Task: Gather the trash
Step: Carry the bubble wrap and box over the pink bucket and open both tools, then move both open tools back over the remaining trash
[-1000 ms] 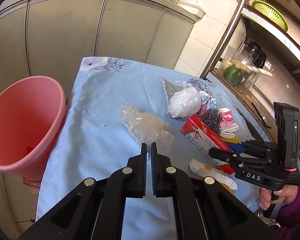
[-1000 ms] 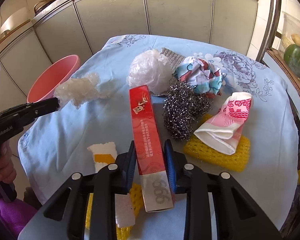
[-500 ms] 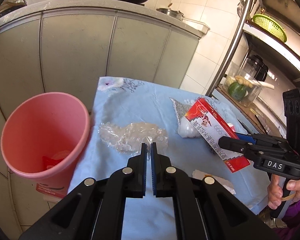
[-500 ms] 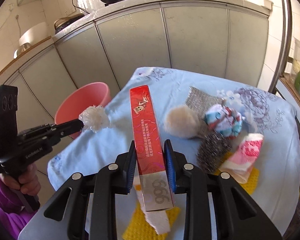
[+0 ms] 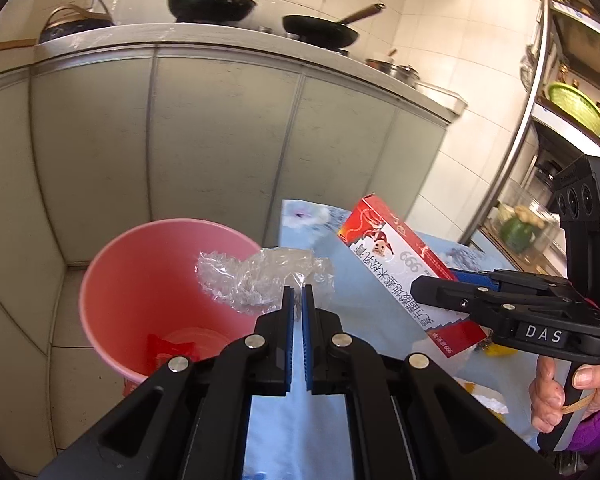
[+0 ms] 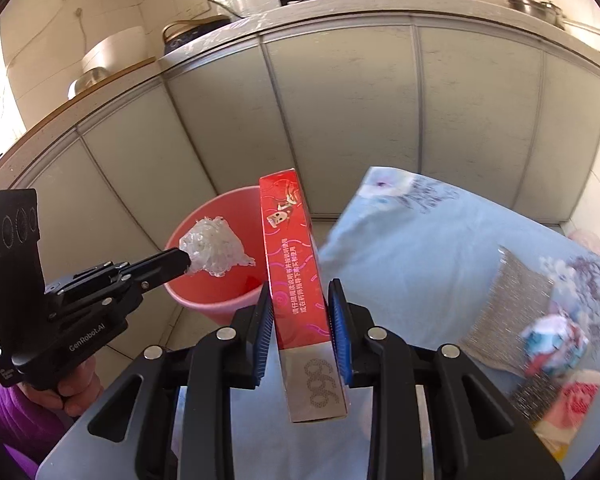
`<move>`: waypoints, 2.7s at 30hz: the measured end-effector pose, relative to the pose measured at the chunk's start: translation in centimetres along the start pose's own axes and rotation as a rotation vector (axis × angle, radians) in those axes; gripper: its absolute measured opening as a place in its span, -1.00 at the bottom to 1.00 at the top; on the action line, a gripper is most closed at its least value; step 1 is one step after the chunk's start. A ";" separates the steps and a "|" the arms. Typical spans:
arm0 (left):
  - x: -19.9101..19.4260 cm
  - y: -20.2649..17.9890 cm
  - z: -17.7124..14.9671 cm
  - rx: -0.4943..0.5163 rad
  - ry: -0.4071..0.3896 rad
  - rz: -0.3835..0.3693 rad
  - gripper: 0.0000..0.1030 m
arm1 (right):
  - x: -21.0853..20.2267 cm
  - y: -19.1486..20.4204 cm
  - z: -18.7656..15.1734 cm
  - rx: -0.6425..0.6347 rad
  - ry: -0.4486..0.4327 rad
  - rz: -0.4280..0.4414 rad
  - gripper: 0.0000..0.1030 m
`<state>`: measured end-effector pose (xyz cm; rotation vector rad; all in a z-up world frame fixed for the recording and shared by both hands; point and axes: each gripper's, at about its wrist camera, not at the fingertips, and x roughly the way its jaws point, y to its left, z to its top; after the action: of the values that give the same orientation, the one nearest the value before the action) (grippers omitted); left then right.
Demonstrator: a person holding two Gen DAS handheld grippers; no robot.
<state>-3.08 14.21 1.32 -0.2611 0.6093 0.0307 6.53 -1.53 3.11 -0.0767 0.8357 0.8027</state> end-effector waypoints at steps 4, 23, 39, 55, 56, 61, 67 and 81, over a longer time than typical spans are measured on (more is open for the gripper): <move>0.0 2.4 0.0 -0.040 0.002 0.038 -0.93 | 2.7 2.2 1.5 -0.025 0.022 0.040 -0.46; 4.2 8.8 -2.3 -0.134 0.084 0.189 -0.93 | 13.5 4.8 4.3 0.049 0.158 0.099 -0.46; 7.3 9.3 -3.3 -0.159 0.157 0.237 -0.93 | 16.8 5.3 4.3 0.064 0.220 0.047 -0.46; 6.6 8.6 -2.7 -0.143 0.134 0.287 -0.65 | 14.9 4.0 3.8 0.080 0.194 0.033 -0.46; 6.4 8.6 -2.6 -0.143 0.129 0.291 -0.52 | 14.8 3.9 3.7 0.082 0.193 0.034 -0.46; 5.7 8.1 -2.1 -0.133 0.106 0.308 -0.41 | 13.9 3.3 3.5 0.084 0.183 0.030 -0.45; 4.7 7.0 -1.7 -0.108 0.086 0.321 -0.41 | 12.9 3.4 3.1 0.051 0.173 0.027 -0.45; 2.5 3.8 -0.8 -0.051 0.056 0.292 -0.40 | 7.0 2.6 0.9 -0.038 0.095 0.016 -0.45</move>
<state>-1.92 17.59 -1.65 -0.2209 0.6991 0.3210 8.16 4.86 -0.48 -0.1430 0.9117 0.8354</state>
